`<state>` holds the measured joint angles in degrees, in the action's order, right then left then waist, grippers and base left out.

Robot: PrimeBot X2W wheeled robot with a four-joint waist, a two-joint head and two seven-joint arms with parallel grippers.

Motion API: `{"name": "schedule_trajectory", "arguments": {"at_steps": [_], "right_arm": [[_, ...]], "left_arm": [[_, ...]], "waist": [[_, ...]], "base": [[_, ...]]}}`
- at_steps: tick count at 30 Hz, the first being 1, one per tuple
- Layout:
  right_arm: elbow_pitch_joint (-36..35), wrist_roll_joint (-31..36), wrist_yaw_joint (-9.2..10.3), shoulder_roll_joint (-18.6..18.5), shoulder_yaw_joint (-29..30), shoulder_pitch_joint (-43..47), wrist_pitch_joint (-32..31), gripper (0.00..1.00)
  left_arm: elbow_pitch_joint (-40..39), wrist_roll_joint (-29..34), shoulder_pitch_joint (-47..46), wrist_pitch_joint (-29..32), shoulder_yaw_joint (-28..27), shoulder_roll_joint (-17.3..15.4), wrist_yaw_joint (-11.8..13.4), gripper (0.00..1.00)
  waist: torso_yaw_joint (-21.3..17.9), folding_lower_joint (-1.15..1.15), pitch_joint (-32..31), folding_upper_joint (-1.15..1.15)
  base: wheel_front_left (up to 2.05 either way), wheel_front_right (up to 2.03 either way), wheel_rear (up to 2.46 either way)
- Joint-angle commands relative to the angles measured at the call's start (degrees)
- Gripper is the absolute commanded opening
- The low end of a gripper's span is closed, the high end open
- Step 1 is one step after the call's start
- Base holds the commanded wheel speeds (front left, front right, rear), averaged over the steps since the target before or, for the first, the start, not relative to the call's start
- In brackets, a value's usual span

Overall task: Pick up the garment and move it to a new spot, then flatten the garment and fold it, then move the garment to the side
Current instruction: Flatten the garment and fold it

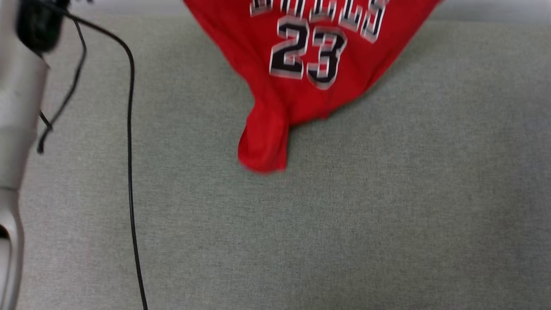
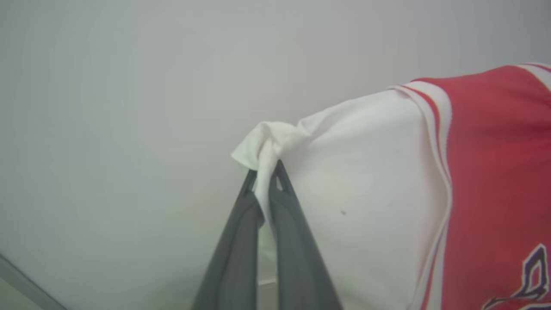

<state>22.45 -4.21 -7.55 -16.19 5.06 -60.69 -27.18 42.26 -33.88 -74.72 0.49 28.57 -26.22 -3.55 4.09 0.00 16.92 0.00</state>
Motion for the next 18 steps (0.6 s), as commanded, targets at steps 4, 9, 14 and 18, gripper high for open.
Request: {"name": "schedule_trajectory", "arguments": {"at_steps": [4,9,14,18], "right_arm": [[3.88,3.11,0.12,-0.01,0.69,-9.54,3.45,0.00],[9.21,6.28,0.13,0.58,0.68,-20.19,7.29,0.00],[14.19,8.18,0.13,1.01,0.82,-27.72,9.72,0.00],[17.19,9.13,0.13,1.48,0.81,-31.17,10.30,0.00]], "left_arm": [[2.39,1.46,-6.04,-3.67,-1.06,-0.69,0.59,0.00],[5.15,1.41,-11.92,-7.59,-2.74,-1.71,0.66,0.00],[7.26,0.74,-15.93,-9.94,-3.94,-2.54,-0.11,0.00],[8.96,0.04,-17.46,-11.08,-4.53,-3.03,-0.90,0.00]], "waist": [[-1.04,0.00,3.53,0.00],[-2.50,0.00,5.54,0.00],[-3.55,0.00,7.68,0.00],[-3.94,0.00,10.56,0.00]], "base": [[0.00,0.00,0.00],[0.00,0.00,0.00],[0.00,0.00,0.00],[0.00,0.00,0.00]]}}
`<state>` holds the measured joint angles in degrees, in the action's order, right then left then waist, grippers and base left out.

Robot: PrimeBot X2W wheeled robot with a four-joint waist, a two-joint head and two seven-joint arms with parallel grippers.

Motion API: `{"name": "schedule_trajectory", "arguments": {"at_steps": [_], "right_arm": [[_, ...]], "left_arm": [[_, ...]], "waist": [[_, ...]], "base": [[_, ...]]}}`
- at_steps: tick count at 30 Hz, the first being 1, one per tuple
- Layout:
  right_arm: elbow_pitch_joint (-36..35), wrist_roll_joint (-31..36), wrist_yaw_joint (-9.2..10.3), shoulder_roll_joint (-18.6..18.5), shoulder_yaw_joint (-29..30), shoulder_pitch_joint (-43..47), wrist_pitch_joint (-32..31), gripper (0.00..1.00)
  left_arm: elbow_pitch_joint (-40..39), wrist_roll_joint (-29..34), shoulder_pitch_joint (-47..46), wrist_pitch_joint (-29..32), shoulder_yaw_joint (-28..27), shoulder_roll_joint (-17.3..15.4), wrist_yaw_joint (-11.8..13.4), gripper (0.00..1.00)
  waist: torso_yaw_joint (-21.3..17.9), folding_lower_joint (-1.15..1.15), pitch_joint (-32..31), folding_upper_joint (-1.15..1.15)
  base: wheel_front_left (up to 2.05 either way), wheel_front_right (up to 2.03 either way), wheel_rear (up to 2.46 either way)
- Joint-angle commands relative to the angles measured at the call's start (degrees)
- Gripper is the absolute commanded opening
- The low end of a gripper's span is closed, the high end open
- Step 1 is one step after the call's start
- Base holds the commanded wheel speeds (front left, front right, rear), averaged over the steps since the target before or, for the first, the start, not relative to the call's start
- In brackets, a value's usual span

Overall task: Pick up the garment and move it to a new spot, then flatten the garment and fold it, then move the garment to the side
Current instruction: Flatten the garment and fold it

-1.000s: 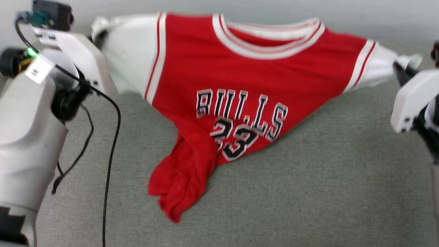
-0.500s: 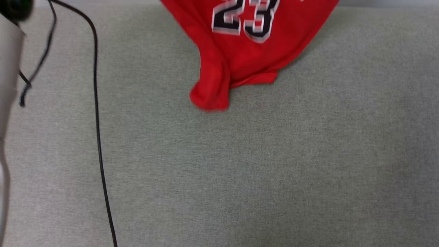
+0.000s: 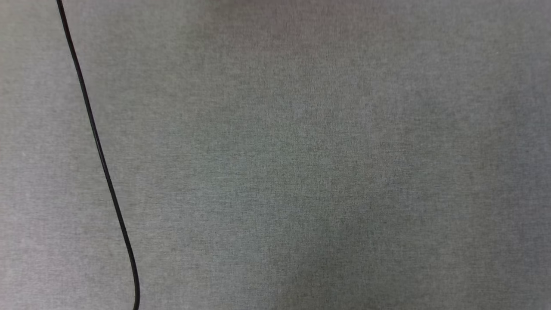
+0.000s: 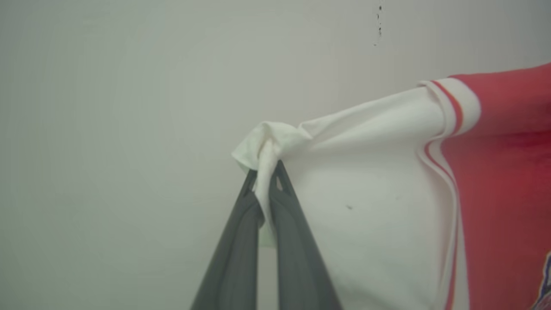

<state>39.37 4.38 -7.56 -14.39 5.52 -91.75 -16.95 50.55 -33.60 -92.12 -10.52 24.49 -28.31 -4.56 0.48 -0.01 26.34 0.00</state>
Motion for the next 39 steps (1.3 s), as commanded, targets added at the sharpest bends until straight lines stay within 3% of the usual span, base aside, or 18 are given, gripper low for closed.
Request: {"name": "schedule_trajectory", "arguments": {"at_steps": [1,9,19,28,35,39], "right_arm": [[0.86,0.59,0.14,-0.06,0.30,-0.62,0.37,0.00],[4.22,0.19,0.14,1.94,-0.07,-0.01,2.91,0.00],[6.63,-3.71,0.13,5.71,-1.15,10.59,6.91,0.00],[4.98,-10.50,0.12,5.35,-3.49,29.46,10.00,0.00],[-0.55,-15.55,0.11,4.35,-2.98,47.86,11.67,0.00],[-5.82,-17.25,0.12,4.76,-1.38,58.48,11.46,0.00]], "left_arm": [[1.13,-0.46,-0.32,-0.39,-0.55,-1.02,-0.14,0.00],[5.63,-2.73,0.72,-2.34,-1.12,-0.55,-1.68,0.00],[11.83,-8.48,9.80,-3.50,-1.35,3.87,-2.83,0.00],[7.37,-14.10,27.44,-4.49,0.71,7.44,-2.88,0.00],[-0.09,-12.99,44.30,-4.76,-0.93,8.12,-2.89,0.00],[-5.39,-10.76,53.94,-4.72,-3.85,8.64,-1.56,0.00]], "waist": [[-0.42,0.01,1.84,0.00],[-0.74,0.01,7.11,0.00],[-0.34,0.01,6.95,0.00],[1.47,0.01,0.94,0.00],[2.75,0.01,-5.65,0.00],[3.13,0.01,-9.53,0.00]], "base": [[0.00,0.00,0.00],[0.00,0.00,0.00],[0.00,0.00,0.00],[0.00,0.00,0.00],[0.00,0.00,0.00],[0.00,0.00,0.00]]}}
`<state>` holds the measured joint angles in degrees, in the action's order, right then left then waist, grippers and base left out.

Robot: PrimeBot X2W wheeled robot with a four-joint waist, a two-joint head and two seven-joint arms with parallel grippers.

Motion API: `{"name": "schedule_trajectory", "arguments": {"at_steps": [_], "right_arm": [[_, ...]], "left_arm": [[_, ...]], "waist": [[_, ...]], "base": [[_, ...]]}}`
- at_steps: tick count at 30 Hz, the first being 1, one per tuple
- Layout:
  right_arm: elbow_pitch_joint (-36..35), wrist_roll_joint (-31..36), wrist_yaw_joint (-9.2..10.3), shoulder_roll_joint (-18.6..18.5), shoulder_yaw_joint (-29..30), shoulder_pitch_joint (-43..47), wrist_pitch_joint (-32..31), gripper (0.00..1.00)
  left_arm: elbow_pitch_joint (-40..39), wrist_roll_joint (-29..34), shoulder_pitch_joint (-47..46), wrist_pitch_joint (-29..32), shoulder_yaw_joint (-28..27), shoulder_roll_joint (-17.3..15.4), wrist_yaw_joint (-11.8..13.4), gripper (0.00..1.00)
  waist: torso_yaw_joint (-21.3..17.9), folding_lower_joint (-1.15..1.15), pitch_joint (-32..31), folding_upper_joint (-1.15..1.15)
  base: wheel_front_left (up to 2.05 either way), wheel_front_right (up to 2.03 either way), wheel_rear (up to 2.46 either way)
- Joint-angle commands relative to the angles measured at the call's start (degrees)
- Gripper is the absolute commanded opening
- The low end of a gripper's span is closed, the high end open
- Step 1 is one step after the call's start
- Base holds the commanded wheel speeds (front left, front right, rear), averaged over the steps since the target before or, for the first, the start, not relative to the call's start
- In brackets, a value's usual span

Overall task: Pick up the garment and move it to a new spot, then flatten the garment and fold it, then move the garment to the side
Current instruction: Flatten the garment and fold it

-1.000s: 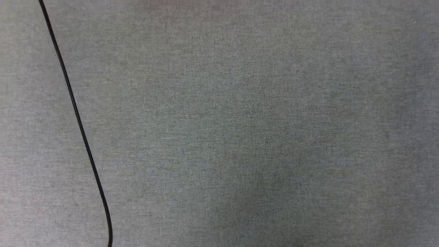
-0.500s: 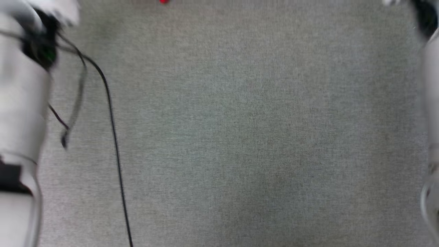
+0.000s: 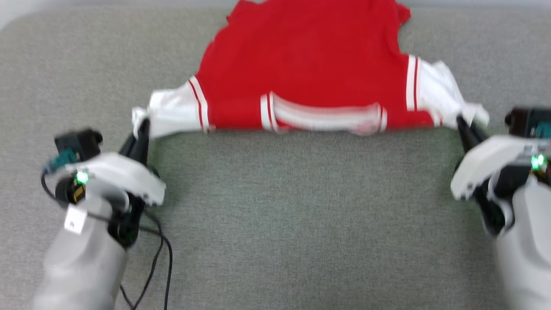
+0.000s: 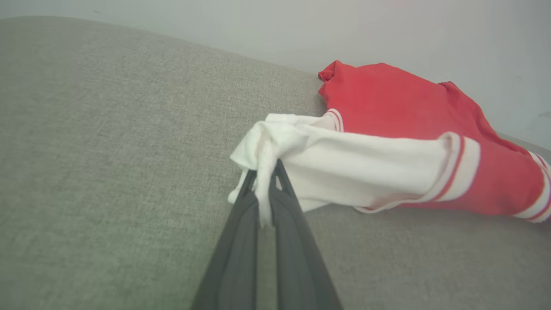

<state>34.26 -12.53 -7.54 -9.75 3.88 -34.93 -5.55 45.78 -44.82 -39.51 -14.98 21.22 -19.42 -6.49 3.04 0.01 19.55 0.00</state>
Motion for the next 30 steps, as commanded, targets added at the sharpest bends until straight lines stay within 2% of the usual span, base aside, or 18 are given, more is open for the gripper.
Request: {"name": "schedule_trajectory", "arguments": {"at_steps": [1,8,18,22,29,30], "right_arm": [[-2.25,-0.61,0.10,0.39,0.45,4.05,-0.35,0.00],[-13.94,-2.19,0.10,2.83,5.29,20.77,-3.65,0.00],[-28.86,-3.74,0.12,6.47,11.27,41.97,-9.75,0.00],[-30.79,-5.26,0.12,6.75,12.09,47.76,-11.37,0.00],[-31.78,-6.96,0.11,6.78,10.38,52.75,-12.69,0.00],[-32.07,-7.01,0.11,6.78,9.92,52.84,-12.36,0.33]], "left_arm": [[-1.86,0.83,3.73,-0.26,-1.33,-0.20,0.74,0.00],[-10.74,2.72,19.89,-0.27,-5.15,0.68,4.15,0.00],[-20.49,1.05,37.84,3.42,-4.38,-0.02,8.99,0.00],[-24.35,1.19,42.69,4.70,-3.70,-0.81,10.33,0.00],[-30.82,3.07,46.01,6.07,-2.29,-2.25,12.52,0.00],[-31.84,3.36,46.15,6.37,-2.12,-2.52,12.90,0.00]], "waist": [[0.53,-0.01,-3.68,0.00],[1.24,-0.01,-10.69,0.00],[3.20,-0.01,-18.41,0.00],[3.63,-0.01,-19.79,0.00],[4.10,-0.01,-19.96,0.00],[4.14,-0.01,-19.88,0.00]], "base": [[0.00,0.00,0.00],[0.00,0.00,0.00],[0.00,0.00,0.00],[0.00,0.00,0.00],[0.00,0.00,0.00],[0.00,0.00,0.00]]}}
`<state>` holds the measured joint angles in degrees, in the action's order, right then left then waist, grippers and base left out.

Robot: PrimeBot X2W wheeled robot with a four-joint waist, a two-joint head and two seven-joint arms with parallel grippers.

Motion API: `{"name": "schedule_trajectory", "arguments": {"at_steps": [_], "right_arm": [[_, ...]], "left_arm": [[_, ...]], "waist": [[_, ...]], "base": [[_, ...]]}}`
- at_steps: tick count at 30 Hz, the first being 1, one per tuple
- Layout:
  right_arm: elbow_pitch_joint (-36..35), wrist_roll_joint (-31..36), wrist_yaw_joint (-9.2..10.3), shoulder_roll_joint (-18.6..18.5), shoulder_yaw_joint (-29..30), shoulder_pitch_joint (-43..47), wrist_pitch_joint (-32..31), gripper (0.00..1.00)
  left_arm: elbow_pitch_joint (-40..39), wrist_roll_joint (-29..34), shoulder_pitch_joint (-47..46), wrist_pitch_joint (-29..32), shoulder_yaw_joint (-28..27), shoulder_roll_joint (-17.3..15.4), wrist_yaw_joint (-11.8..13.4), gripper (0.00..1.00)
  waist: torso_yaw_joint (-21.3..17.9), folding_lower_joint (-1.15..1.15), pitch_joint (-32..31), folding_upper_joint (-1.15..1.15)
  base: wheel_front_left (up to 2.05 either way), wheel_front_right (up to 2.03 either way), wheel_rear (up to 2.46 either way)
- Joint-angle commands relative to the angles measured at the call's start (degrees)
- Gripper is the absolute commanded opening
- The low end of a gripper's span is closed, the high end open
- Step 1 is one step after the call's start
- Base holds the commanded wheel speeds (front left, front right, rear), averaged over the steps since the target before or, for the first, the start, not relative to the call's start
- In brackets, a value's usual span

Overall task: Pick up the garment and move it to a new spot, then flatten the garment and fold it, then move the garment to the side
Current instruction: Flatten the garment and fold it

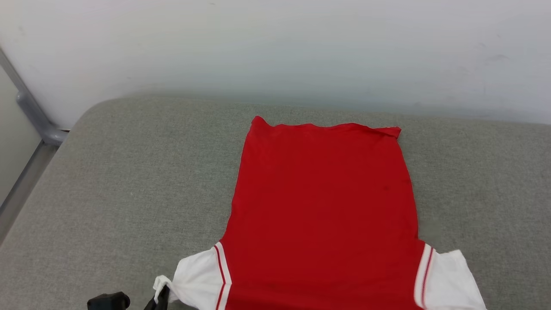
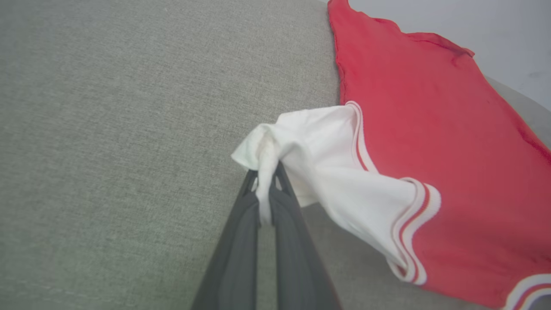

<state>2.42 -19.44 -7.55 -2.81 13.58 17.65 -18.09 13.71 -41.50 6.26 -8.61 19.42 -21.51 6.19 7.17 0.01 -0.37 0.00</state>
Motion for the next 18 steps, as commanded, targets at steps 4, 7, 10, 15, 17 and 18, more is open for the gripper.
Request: {"name": "schedule_trajectory", "arguments": {"at_steps": [4,7,10,15,17,18], "right_arm": [[-2.10,0.21,0.09,-0.13,-1.08,-1.51,2.75,1.00],[-3.65,0.86,0.09,-0.13,-0.52,-3.83,5.98,1.00],[-3.48,1.99,0.09,-0.12,0.90,-7.58,8.05,1.00],[0.03,5.43,0.08,-0.10,3.50,-18.03,8.74,1.00],[2.30,7.05,0.08,-0.23,4.60,-22.99,8.43,1.00],[3.56,7.34,0.08,-0.62,4.84,-25.53,8.15,1.00]], "left_arm": [[-3.30,0.84,0.35,1.25,0.47,-0.89,0.99,0.00],[-5.46,1.26,-0.44,1.70,0.81,-0.99,1.40,0.00],[-7.38,1.60,-1.39,1.63,0.91,-0.85,1.84,0.00],[-10.10,2.12,-3.45,1.30,1.13,-0.36,2.17,0.00],[-11.22,2.71,-4.84,1.06,1.43,-0.30,2.04,0.00],[-11.74,2.83,-5.39,1.07,1.57,-0.13,1.97,0.00]], "waist": [[0.19,-0.01,0.63,0.00],[0.42,-0.01,1.64,0.00],[0.69,-0.01,3.19,0.00],[1.38,-0.01,7.09,0.00],[2.09,-0.01,9.09,0.00],[2.53,-0.01,10.16,0.00]], "base": [[0.00,0.00,0.00],[0.00,0.00,0.00],[0.00,0.00,0.00],[0.00,0.00,0.00],[0.00,0.00,0.00],[0.00,0.00,0.00]]}}
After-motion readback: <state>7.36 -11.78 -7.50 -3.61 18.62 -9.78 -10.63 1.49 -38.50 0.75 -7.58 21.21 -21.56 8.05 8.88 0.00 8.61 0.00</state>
